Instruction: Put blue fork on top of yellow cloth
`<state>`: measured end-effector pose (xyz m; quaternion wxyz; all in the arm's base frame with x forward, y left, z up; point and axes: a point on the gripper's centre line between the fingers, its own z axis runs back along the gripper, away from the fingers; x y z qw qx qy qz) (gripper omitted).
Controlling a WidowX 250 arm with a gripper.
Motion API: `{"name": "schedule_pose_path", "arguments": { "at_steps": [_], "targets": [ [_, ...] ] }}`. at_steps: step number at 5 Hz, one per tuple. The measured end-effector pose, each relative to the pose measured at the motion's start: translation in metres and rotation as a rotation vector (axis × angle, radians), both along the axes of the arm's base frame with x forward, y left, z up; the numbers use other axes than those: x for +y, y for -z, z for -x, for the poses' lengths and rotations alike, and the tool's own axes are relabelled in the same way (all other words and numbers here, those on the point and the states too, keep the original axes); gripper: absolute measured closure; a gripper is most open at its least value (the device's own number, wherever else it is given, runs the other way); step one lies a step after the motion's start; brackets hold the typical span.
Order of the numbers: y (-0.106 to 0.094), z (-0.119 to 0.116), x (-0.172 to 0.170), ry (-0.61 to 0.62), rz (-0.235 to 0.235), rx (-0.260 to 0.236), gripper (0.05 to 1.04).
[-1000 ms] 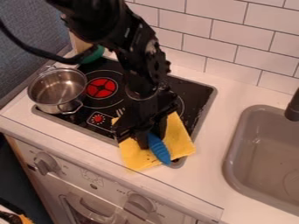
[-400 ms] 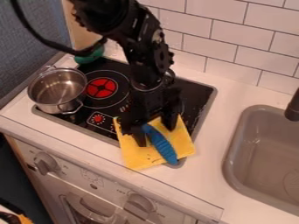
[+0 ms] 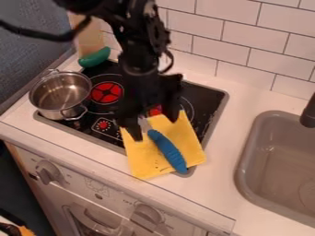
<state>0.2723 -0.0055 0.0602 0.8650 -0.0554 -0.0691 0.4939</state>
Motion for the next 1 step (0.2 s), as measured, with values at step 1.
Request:
{"name": "schedule_pose_path", "arguments": {
  "at_steps": [1],
  "targets": [
    [-0.0384,0.0049,0.0039,0.034,-0.002,0.000,0.083]
  ]
}}
